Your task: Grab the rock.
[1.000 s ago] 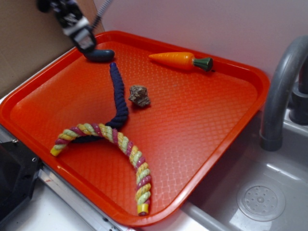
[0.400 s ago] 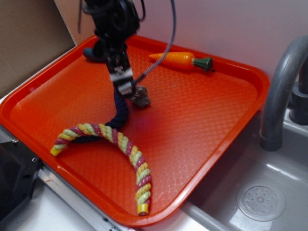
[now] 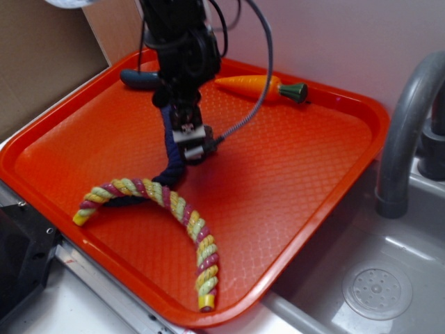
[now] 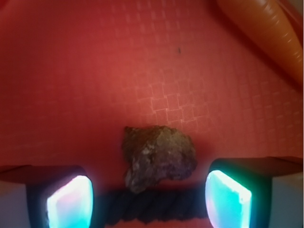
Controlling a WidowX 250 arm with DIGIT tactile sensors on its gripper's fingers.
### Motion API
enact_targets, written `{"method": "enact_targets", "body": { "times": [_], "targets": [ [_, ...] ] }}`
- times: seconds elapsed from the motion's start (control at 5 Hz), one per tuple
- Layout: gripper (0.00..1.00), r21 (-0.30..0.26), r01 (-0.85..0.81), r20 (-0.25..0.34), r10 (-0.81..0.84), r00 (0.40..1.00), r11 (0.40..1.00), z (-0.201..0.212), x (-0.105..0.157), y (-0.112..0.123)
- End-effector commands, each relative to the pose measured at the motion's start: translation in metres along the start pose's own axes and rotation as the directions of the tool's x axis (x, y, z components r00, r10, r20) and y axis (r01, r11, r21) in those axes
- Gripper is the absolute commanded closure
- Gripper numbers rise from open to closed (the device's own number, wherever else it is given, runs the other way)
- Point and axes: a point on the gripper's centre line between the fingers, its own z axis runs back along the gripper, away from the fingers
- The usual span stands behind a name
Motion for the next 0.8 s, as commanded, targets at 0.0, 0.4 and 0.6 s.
{"method": "enact_targets", "body": {
  "times": [0.0,0.4,0.6],
  "targets": [
    [0.0,0.027,-0.006,-0.025,0.007,1.0,1.0,-0.014,0.007,-0.003],
    [0.22,0.047,-0.055,-0.066,0.058,0.996,0.997,-0.024,0.009,-0.003],
    [1.0,0.05,-0.064,-0.057,0.067,0.996,0.997,-0.025,0.008,-0.001]
  ]
}}
